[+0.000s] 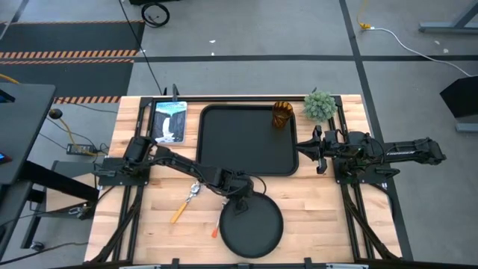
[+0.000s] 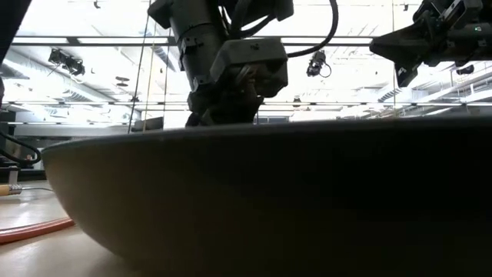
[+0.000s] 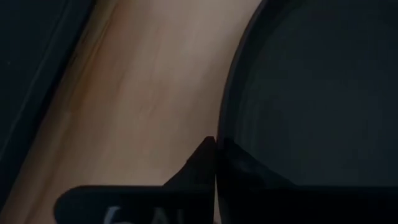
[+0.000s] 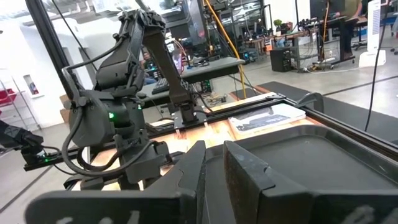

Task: Pick and place plate/cup/fork/spoon on tray
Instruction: Put the black plate on the black tray

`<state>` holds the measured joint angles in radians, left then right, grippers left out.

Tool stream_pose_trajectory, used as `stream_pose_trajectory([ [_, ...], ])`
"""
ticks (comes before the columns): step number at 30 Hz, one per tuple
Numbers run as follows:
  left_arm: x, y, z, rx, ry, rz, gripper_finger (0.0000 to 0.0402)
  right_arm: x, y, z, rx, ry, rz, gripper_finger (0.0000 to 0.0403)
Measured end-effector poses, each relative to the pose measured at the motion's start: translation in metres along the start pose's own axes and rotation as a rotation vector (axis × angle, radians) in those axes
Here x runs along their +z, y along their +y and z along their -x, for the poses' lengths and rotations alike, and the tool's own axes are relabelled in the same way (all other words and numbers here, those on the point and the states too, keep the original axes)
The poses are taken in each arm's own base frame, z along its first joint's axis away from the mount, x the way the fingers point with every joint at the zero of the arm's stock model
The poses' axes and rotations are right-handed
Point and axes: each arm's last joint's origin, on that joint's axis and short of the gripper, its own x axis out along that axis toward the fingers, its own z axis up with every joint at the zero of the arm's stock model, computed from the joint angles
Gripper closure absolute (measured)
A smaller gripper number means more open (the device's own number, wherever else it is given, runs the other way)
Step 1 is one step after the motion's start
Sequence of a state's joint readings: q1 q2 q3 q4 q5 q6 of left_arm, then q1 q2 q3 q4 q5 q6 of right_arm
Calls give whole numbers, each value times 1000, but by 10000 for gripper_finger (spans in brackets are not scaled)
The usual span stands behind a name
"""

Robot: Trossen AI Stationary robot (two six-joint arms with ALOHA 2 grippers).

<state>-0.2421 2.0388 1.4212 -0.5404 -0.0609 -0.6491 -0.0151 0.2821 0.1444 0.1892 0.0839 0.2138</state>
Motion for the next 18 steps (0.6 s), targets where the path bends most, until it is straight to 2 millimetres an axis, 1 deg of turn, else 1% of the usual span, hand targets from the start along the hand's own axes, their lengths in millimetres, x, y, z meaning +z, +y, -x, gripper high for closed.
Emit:
stream_pose_trajectory([
  [5, 11, 10, 10, -36, -6, 47, 391, 0, 0, 0, 0, 0, 0, 339],
  [8, 22, 20, 24, -57, -36, 63, 391, 0, 0, 0, 0, 0, 0, 339],
  [11, 34, 31, 43, -100, -73, 84, 391, 0, 0, 0, 0, -1, 0, 339],
  [15, 48, 51, 60, -127, -105, 105, 391, 1, 0, 0, 1, -11, 4, 339],
  [18, 58, 69, 68, -130, -124, 134, 391, 2, 0, 0, 3, -26, 3, 339],
])
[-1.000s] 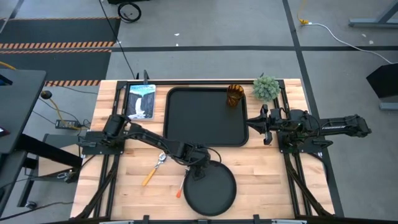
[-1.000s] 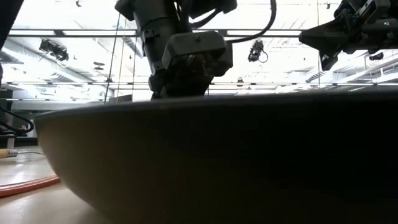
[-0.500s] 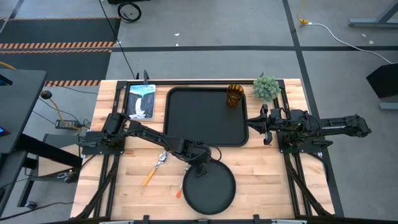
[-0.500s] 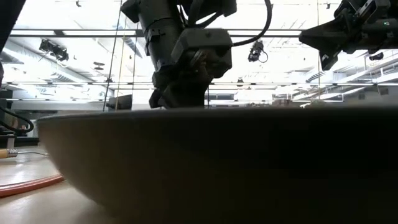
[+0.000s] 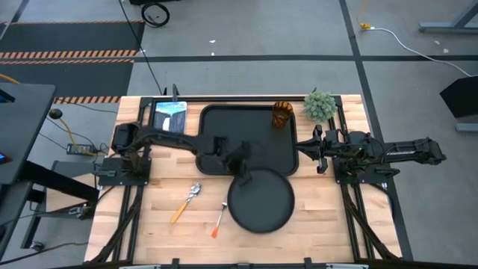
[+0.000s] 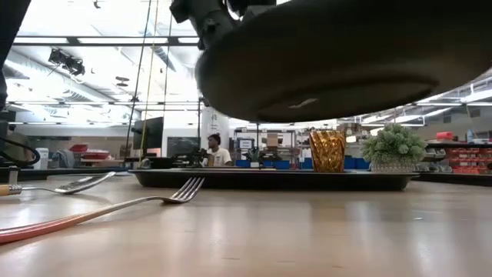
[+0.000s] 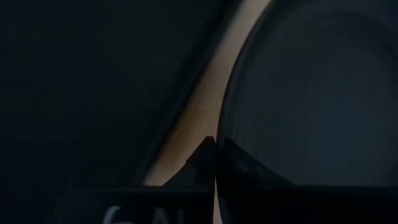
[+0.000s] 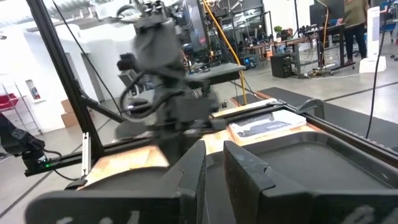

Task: Pick and place plate/cup/fork/spoon on tray
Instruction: Put the black plate on the black tray

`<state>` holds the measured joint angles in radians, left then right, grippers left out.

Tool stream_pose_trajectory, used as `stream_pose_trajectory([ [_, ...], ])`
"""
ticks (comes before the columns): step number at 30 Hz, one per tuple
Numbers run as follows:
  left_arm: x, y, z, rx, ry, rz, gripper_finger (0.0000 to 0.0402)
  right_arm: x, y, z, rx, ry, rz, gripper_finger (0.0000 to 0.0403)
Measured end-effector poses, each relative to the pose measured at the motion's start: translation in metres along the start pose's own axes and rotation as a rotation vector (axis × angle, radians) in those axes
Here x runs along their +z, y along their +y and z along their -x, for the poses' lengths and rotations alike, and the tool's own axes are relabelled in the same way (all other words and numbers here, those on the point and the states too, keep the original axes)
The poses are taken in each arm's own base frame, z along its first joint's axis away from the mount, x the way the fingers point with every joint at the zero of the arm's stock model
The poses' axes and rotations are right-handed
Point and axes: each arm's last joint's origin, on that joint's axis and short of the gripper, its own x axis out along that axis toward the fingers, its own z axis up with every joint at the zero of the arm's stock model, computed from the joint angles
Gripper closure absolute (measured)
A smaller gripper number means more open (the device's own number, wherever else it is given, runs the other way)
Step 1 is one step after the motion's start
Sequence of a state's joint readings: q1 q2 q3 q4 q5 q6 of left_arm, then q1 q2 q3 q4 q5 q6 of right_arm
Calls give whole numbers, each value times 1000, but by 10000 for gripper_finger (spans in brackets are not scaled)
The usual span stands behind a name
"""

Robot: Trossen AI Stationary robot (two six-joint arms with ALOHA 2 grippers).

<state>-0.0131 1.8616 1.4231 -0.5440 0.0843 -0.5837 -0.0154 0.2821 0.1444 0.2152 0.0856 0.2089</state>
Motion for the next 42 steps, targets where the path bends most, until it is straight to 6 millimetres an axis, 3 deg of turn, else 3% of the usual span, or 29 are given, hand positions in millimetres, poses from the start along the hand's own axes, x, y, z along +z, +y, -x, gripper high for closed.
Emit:
stream_pose_trajectory([
  [17, 52, 102, 25, -8, -49, 126, 391, 0, 0, 0, -5, -1, 0, 339],
  [28, 67, 158, 41, 71, -111, 227, 391, 0, 0, 0, -16, -3, 3, 339],
  [32, 69, 181, 39, 120, -111, 277, 391, 0, -1, 0, -27, -5, 3, 339],
  [36, 69, 198, 30, 141, -98, 310, 391, 0, -1, 0, -26, -5, 3, 339],
  [42, 71, 206, 27, 146, -106, 307, 391, 0, -1, 0, -27, -5, 3, 339],
])
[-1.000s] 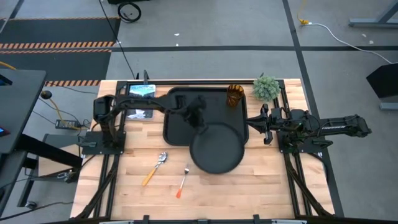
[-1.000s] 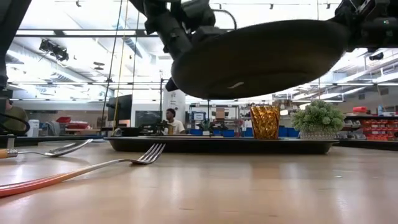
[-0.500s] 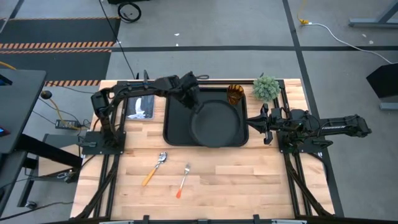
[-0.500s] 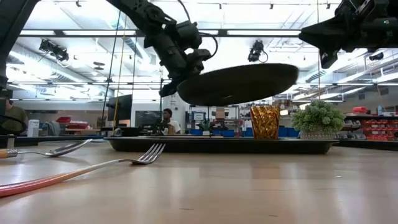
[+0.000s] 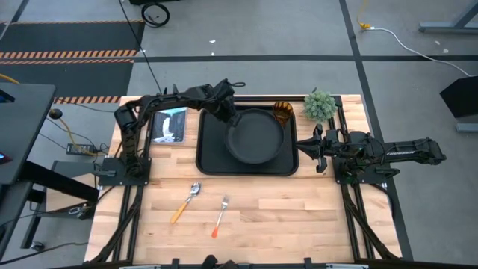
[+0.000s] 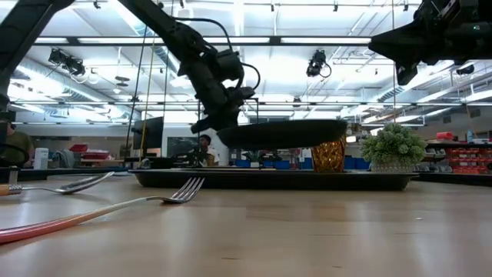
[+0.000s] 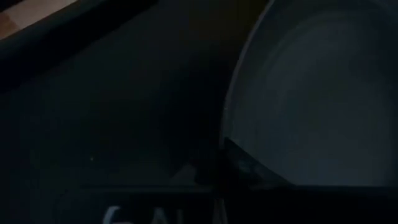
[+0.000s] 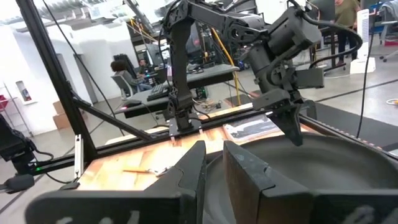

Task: Pick and place plate/cup/fork/spoon on tray
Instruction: Put the black plate on the black tray

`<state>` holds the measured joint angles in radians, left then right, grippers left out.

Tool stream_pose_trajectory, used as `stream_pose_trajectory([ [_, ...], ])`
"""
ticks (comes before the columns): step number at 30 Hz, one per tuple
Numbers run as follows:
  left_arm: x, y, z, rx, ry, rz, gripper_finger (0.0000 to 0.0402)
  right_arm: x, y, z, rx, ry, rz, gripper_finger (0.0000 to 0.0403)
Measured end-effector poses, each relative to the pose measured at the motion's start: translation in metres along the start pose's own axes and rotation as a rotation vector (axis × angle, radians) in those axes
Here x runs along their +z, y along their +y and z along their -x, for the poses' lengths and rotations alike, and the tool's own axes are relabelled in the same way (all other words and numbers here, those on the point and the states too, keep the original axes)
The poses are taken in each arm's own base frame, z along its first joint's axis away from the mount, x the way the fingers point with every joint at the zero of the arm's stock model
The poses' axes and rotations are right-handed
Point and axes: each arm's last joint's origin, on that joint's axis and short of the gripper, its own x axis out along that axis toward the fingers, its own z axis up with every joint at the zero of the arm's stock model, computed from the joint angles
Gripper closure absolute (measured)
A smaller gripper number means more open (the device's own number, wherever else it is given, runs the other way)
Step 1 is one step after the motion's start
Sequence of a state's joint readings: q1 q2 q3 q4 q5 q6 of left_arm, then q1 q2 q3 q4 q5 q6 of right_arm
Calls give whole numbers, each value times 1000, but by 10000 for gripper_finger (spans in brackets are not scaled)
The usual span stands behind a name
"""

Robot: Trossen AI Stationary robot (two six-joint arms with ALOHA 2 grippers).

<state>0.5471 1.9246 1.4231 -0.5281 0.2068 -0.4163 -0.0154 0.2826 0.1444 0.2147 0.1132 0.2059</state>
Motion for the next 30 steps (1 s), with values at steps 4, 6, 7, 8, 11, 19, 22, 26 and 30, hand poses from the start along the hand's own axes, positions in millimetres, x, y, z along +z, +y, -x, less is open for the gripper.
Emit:
stream_pose_trajectory([
  [4, 0, 1, 0, 4, 7, 6, 391, 0, 0, 0, 0, 1, -1, 339],
  [6, 0, 1, 0, 3, 6, 10, 391, 0, 0, 0, -1, 1, -1, 339],
  [7, 0, 1, 0, 4, 6, 14, 391, 0, 0, 0, 0, 1, 0, 339],
  [8, 0, 1, 0, 4, 7, 14, 391, 0, 0, 0, 0, 1, -1, 339],
  [11, 0, 1, 0, 4, 6, 14, 391, 0, 0, 0, 0, 1, -1, 339],
  [19, -1, 0, -1, 15, 3, 17, 390, 0, 0, 0, 0, 1, -1, 339],
  [22, -2, -2, -1, 22, 1, 12, 389, 0, 0, 0, 0, 1, -1, 339],
  [26, -3, -4, -2, 25, 1, 7, 389, 0, 0, 0, -1, 1, -1, 339],
  [30, -3, -4, -2, 25, 0, 7, 388, 0, 0, 0, 0, 1, -4, 339],
])
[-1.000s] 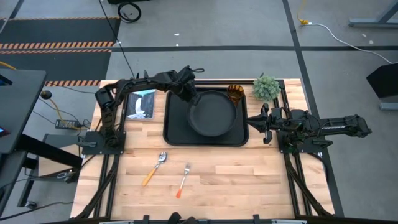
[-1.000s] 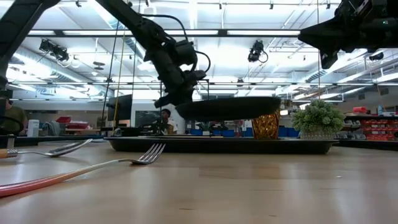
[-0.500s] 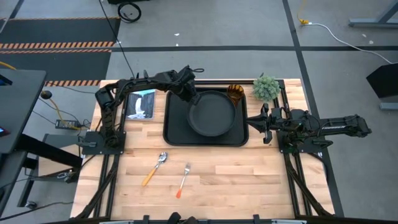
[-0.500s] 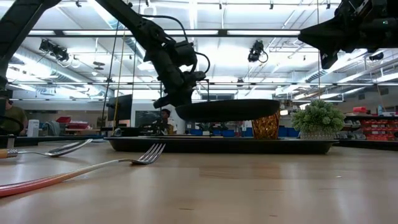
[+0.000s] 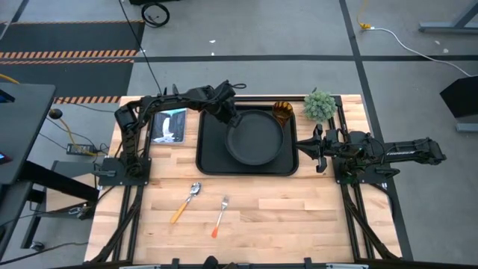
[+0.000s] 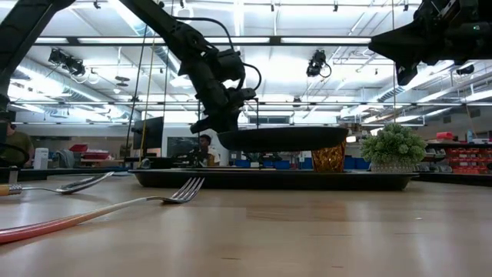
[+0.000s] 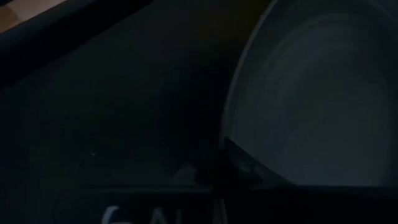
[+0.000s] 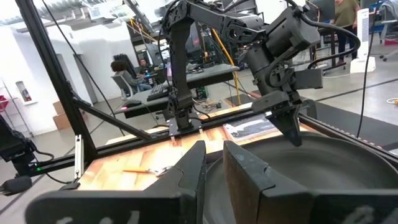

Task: Pick and place plate/cup/fork/spoon on tray
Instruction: Put the black plate on the black tray

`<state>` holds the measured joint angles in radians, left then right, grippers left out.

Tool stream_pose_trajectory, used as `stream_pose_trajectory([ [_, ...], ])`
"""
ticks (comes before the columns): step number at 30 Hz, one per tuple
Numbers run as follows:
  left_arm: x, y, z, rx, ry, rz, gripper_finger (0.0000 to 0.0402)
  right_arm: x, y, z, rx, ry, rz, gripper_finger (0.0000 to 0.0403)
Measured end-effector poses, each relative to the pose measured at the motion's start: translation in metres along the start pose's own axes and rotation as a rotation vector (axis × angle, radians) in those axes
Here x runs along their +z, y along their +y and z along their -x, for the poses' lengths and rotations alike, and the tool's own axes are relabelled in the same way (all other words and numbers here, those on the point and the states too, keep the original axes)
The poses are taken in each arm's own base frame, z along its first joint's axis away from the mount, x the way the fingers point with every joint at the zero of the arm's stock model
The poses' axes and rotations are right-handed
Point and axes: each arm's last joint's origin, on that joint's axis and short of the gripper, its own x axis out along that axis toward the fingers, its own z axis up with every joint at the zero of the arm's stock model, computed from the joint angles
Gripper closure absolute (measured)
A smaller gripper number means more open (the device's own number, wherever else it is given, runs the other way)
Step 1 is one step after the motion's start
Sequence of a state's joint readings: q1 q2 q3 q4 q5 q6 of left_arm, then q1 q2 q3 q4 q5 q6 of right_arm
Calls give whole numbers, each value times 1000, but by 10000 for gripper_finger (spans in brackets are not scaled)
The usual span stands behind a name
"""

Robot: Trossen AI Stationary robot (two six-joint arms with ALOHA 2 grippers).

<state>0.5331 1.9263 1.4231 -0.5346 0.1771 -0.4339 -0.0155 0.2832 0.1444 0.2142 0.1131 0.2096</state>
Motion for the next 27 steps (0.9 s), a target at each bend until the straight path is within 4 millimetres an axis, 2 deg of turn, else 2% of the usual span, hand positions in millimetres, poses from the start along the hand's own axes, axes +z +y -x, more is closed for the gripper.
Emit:
stream_pose_trajectory([
  [7, -1, -6, -1, -1, -12, 17, 388, 0, 0, 0, 0, 0, 1, 339],
  [14, -11, -14, -3, 86, 7, -11, 388, 0, 0, 0, 2, -2, 2, 339],
  [18, -9, -11, -6, 118, -17, 19, 388, 0, 0, 0, 3, -4, 3, 339],
  [27, -18, -11, -31, 148, 29, 32, 388, 2, 1, 0, 17, -19, 1, 339],
])
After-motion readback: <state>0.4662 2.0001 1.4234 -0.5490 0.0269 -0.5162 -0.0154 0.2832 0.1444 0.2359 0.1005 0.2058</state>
